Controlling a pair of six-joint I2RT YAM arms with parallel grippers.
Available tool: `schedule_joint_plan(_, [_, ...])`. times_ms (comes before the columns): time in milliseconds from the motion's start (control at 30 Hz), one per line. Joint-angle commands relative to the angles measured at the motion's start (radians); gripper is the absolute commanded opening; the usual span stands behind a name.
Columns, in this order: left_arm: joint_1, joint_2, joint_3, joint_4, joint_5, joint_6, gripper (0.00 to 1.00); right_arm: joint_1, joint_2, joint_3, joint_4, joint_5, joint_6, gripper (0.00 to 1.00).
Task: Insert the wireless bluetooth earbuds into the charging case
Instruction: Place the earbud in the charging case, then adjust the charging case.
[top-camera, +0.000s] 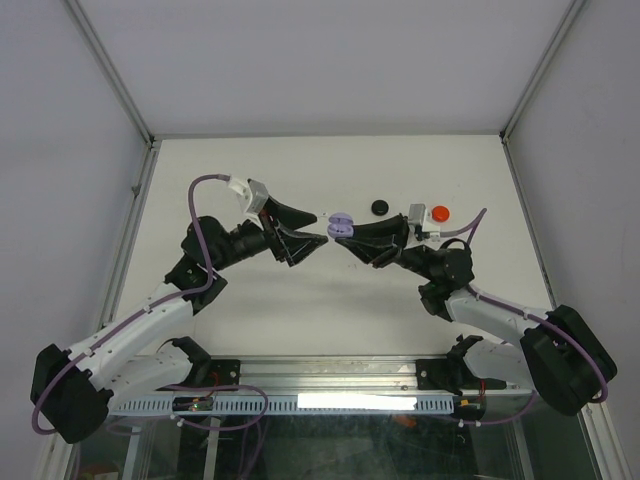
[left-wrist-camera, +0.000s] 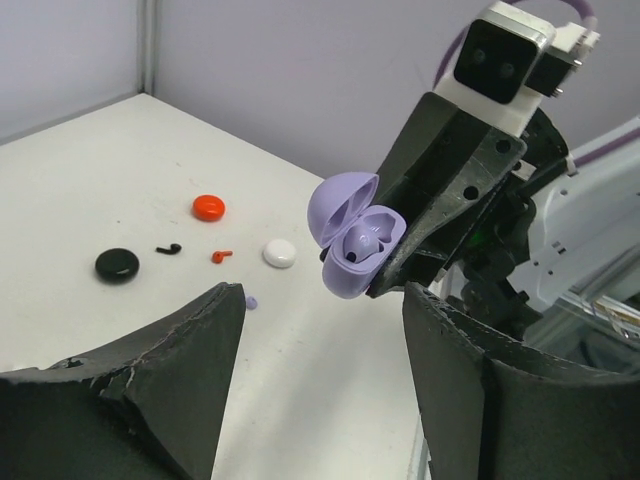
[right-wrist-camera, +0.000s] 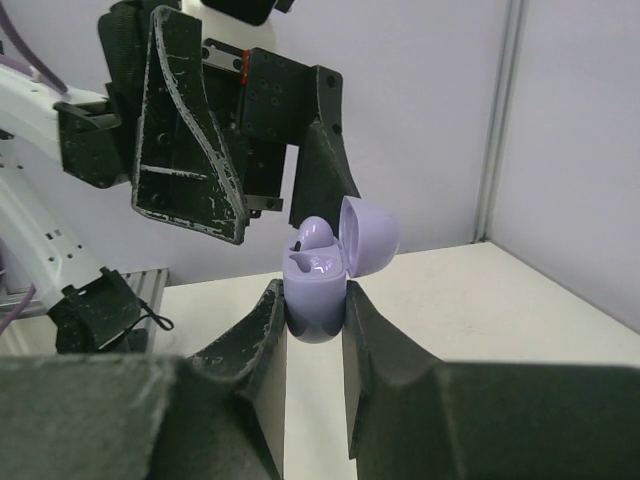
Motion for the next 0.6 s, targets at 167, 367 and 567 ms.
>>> schedule_joint_plan(167, [0.024,0.047,-0.006,0.183,0.234,-0.014,0.6,0.004,-0.013,0.048,0.064,-0.089,0.103,0.0])
schedule_joint_plan(367, [0.023,0.088,-0.029,0.273,0.247,-0.053,0.53,0.003,0.009,0.057,0.126,-0.089,0.154,0.0])
schedule_joint_plan(567, [0.023,0.109,-0.052,0.361,0.259,-0.101,0.49,0.004,0.039,0.062,0.178,-0.092,0.193,0.0])
